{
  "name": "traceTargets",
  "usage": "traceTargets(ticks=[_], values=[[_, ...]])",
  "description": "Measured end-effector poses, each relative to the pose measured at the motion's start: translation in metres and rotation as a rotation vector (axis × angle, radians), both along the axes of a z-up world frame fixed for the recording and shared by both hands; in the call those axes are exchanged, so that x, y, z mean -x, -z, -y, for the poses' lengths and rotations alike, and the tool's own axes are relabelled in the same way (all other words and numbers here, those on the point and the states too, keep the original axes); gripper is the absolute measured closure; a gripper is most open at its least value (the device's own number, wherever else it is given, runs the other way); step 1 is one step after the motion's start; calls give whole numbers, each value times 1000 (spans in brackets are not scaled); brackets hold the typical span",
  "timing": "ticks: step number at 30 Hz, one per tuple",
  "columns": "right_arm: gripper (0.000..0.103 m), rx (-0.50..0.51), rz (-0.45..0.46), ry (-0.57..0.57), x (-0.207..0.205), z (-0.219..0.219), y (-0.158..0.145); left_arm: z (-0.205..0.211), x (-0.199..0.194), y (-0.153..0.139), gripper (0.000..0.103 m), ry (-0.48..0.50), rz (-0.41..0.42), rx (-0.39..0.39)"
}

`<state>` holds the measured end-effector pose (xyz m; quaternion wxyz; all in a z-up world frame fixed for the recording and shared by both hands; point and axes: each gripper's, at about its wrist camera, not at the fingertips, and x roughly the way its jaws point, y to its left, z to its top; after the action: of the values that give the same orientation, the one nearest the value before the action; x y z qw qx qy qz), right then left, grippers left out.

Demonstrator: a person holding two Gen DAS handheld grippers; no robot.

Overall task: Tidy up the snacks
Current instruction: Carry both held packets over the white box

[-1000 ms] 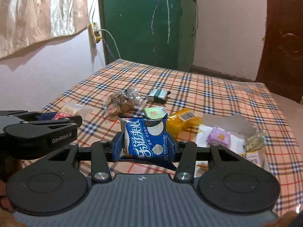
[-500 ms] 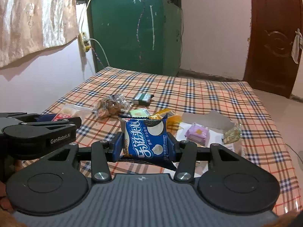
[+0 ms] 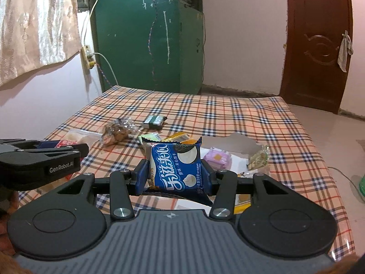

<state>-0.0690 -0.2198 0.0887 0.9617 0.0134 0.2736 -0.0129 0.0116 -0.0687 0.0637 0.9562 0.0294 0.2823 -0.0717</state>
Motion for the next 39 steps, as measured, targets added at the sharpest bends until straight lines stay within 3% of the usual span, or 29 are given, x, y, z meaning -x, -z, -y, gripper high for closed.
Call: traceTargets(ticks=[19, 39], values=[[44, 5, 19, 84, 8, 29, -6, 34, -3, -1, 70, 81, -21, 15], [44, -13, 18, 227, 10, 107, -8, 77, -27, 3, 70, 162, -40, 5]])
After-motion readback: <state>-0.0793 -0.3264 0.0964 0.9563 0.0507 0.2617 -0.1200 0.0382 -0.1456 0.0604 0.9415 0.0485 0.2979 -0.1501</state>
